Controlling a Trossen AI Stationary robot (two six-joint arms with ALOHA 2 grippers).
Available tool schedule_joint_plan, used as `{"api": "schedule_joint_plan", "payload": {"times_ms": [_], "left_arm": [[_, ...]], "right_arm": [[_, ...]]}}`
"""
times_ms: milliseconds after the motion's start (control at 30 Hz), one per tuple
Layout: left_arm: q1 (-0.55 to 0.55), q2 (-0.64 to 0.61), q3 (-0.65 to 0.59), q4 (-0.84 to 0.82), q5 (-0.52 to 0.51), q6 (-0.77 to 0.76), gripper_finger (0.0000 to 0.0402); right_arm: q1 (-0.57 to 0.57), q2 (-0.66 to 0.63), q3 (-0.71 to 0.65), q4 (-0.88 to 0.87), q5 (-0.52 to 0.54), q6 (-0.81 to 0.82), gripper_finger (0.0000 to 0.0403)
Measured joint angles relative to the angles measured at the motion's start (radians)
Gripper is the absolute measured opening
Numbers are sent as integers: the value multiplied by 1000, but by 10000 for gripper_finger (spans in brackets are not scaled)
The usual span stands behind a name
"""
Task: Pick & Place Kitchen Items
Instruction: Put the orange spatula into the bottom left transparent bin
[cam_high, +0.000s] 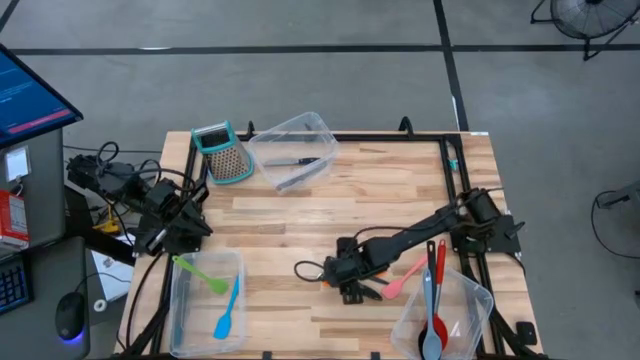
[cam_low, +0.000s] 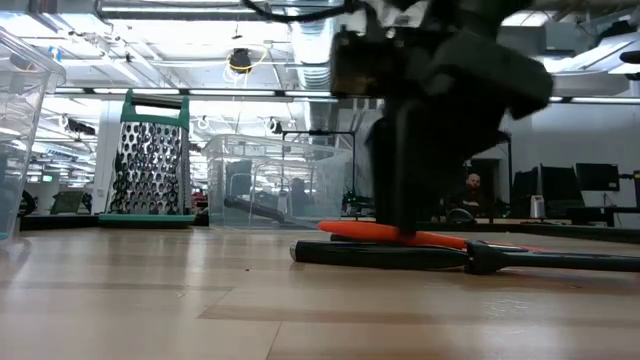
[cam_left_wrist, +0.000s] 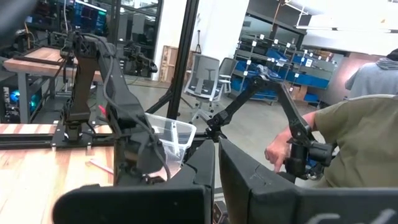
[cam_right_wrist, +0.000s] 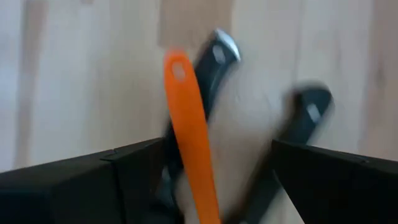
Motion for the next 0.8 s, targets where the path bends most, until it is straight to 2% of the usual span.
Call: {"api": "schedule_joint_plan", "payload": {"times_ms": [167,267,367,567,600,800], "left_arm": [[0,4,0,0,0,-1,4],[0,9,0,1,0,-1,4],[0,14,0,1,0,-2,4],[0,15,0,2,0,-2,4],[0,15,0,3,0,-2,4],[0,15,0,7,0,-2,4]], "right_arm": [[1,19,3,-3,-16,10,273],[-1,19,-1,-1,-15,19,244],[-9,19,-1,-16,-16,29,186],[-9,16,1,-7,-40,25,38],[-9,15,1,-5,-41,22,28],[-9,-27,-3,3,-37,22,37]]}}
